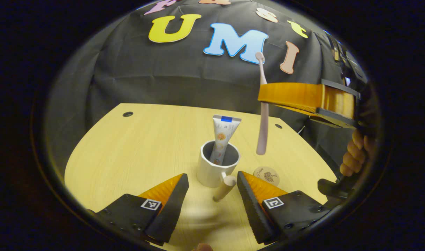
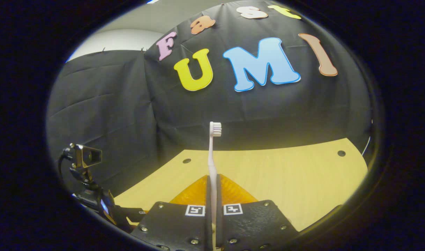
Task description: Put the toothbrush and toothpaste on the desktop into the cup, then pick up the cup and place it on the coaster on the desktop.
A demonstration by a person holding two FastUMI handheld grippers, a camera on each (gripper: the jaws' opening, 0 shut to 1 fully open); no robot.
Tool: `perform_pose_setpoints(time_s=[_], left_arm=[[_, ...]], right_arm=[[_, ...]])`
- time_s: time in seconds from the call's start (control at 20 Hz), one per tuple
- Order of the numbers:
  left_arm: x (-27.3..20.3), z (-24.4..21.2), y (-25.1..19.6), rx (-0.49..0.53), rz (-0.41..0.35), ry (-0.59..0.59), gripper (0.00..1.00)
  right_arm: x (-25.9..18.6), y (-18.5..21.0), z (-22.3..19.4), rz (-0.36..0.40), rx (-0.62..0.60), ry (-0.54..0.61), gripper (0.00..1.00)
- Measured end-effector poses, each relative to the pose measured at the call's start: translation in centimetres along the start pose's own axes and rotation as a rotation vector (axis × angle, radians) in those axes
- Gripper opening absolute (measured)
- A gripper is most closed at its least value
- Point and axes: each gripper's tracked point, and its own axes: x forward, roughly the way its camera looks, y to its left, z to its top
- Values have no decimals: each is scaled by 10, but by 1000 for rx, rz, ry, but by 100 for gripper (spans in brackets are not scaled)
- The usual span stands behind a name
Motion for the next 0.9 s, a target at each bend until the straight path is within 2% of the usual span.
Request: perform_pose_setpoints(time_s=[0.4, 0.45, 0.5, 0.6, 0.7, 0.8, 0.9], left_arm=[[-9, -18, 1, -56, -10, 58, 92], [-10, -20, 1, -55, -11, 61, 91], [-11, -21, 1, -54, -12, 63, 91], [-9, -20, -1, -54, -18, 66, 91], [-9, -19, -3, -51, -22, 67, 92], [-10, -19, -5, -50, -32, 70, 92], [-9, -20, -7, -52, -40, 73, 92]], right_arm=[[42, 19, -19, 11, -159, -19, 5], [44, 21, -23, 14, -164, -11, 10], [45, 21, -27, 13, -169, -2, 5], [45, 19, -30, 0, -186, 7, 5], [43, 17, -31, -12, -199, 14, 7], [42, 17, -30, -20, -202, 13, 16], [39, 17, -31, -16, -191, 26, 18]])
